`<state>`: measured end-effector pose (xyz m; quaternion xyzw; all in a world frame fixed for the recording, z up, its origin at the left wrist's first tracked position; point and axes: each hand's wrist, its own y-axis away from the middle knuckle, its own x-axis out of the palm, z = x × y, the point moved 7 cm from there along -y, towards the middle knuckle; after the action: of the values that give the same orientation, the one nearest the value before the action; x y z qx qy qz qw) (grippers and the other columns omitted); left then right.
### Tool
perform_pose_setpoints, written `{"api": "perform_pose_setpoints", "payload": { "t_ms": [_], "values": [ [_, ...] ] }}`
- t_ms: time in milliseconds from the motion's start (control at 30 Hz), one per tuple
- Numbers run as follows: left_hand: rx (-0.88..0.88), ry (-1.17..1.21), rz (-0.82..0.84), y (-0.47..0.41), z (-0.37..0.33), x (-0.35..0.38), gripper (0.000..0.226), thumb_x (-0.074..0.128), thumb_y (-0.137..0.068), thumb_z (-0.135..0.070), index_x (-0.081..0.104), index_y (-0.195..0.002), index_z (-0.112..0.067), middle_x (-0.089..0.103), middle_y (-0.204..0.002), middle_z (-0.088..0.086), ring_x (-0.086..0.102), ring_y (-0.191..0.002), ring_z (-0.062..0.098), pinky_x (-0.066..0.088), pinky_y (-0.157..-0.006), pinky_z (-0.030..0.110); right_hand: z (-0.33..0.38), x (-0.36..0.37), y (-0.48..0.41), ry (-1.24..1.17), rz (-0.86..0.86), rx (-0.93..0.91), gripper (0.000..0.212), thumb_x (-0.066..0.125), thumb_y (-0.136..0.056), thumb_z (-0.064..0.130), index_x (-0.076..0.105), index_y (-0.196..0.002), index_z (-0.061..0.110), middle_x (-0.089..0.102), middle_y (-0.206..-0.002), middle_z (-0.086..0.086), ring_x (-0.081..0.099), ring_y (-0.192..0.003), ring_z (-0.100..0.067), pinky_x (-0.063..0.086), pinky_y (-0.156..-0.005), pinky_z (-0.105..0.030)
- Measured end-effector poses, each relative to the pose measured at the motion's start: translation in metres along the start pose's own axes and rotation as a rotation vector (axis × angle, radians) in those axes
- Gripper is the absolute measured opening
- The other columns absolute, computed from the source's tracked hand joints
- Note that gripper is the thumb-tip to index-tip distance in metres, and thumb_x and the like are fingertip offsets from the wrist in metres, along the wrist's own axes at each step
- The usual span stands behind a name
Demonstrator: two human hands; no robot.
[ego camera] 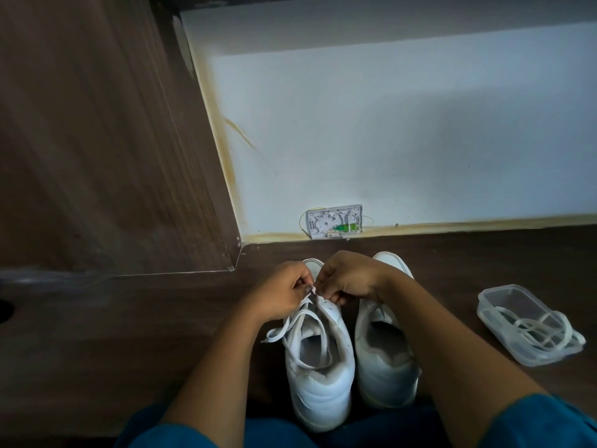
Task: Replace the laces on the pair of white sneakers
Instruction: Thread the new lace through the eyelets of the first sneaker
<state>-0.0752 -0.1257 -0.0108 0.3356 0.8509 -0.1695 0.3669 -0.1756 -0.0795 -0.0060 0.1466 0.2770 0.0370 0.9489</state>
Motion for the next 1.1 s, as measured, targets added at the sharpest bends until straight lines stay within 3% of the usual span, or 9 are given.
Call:
{"api": "perform_pose_setpoints", "payload": {
  "t_ms": [100,200,300,433,567,700,833,1000,1100],
  "values": [
    [-0.02,0.014,0.008,0.001,0.002,0.0,0.031,0.054,-0.087,-0.002,0.051,-0.07,-0.027,0.055,-0.07,-0.005,0.051,-0.067,0.012,0.045,-0.068,0.033,0.003,0.004,0.0,0.066,0.018,0.025,0.009,0.057,-0.079,-0.005,0.06,-0.074,0.002,0.049,-0.058,-0.008,0.045,-0.046,-0.011,0.04,-0.043,-0.017],
    [-0.034,0.133,0.017,0.002,0.001,0.001,0.028,0.056,-0.084,0.002,0.054,-0.074,-0.023,0.058,-0.072,0.001,0.053,-0.069,0.016,0.045,-0.068,0.035,0.01,0.001,-0.001,0.213,-0.021,-0.007,0.011,0.055,-0.079,0.001,0.058,-0.069,0.004,0.056,-0.064,-0.013,0.051,-0.053,-0.017,0.041,-0.048,-0.019],
    [-0.024,0.186,0.033,0.001,-0.002,0.003,0.029,0.057,-0.083,0.007,0.056,-0.073,-0.02,0.058,-0.069,0.0,0.053,-0.065,0.012,0.044,-0.069,0.032,0.02,-0.003,0.003,0.394,-0.062,-0.068,0.015,0.053,-0.081,0.006,0.065,-0.082,-0.002,0.064,-0.081,-0.018,0.058,-0.068,-0.022,0.04,-0.052,-0.023],
    [-0.013,0.142,-0.01,-0.002,-0.001,0.003,0.025,0.063,-0.071,-0.007,0.06,-0.061,-0.029,0.059,-0.061,-0.008,0.054,-0.062,0.011,0.045,-0.064,0.031,0.027,-0.005,0.008,0.508,-0.107,-0.125,0.012,0.055,-0.08,0.002,0.066,-0.084,0.0,0.063,-0.08,-0.009,0.06,-0.071,-0.019,0.041,-0.056,-0.024],
    [0.029,0.046,-0.116,0.001,-0.006,-0.005,0.031,0.067,-0.075,-0.002,0.056,-0.058,-0.025,0.055,-0.058,-0.011,0.047,-0.052,-0.001,0.04,-0.054,0.019,0.016,-0.012,0.007,0.185,-0.071,-0.073,0.027,0.06,-0.075,-0.014,0.065,-0.069,0.012,0.064,-0.062,-0.004,0.061,-0.047,-0.005,0.046,-0.051,-0.015],
    [0.114,0.032,-0.175,0.003,-0.01,-0.011,0.02,0.067,-0.069,0.003,0.062,-0.061,-0.014,0.054,-0.06,-0.01,0.049,-0.052,-0.001,0.041,-0.055,0.023,0.01,-0.008,0.007,0.12,-0.005,-0.083,0.02,0.064,-0.075,-0.013,0.072,-0.083,0.003,0.062,-0.049,0.005,0.058,-0.044,-0.002,0.046,-0.05,-0.014],
    [0.119,0.032,-0.206,0.005,-0.015,-0.014,0.021,0.066,-0.065,0.006,0.06,-0.059,-0.013,0.054,-0.057,-0.01,0.048,-0.051,-0.001,0.039,-0.052,0.022,0.007,-0.007,0.005,0.025,-0.024,-0.079,0.013,0.069,-0.077,-0.009,0.071,-0.087,-0.001,0.062,-0.065,-0.01,0.058,-0.046,-0.005,0.05,-0.053,-0.018],
    [0.007,0.082,-0.122,0.005,-0.011,-0.011,0.031,0.064,-0.067,0.002,0.049,-0.06,-0.023,0.048,-0.054,-0.01,0.04,-0.05,0.006,0.034,-0.053,0.024,0.009,-0.009,0.004,0.059,-0.048,-0.057,0.014,0.071,-0.074,-0.007,0.069,-0.072,0.006,0.063,-0.065,-0.007,0.06,-0.046,-0.005,0.05,-0.051,-0.017],
    [-0.079,0.066,0.003,0.006,-0.009,-0.005,0.03,0.064,-0.07,0.002,0.055,-0.057,-0.023,0.051,-0.053,-0.008,0.043,-0.05,0.008,0.035,-0.053,0.022,0.011,-0.011,0.005,0.11,-0.066,-0.04,0.015,0.073,-0.073,-0.004,0.066,-0.069,0.008,0.063,-0.065,-0.007,0.061,-0.046,-0.006,0.051,-0.051,-0.017]
  ]
}}
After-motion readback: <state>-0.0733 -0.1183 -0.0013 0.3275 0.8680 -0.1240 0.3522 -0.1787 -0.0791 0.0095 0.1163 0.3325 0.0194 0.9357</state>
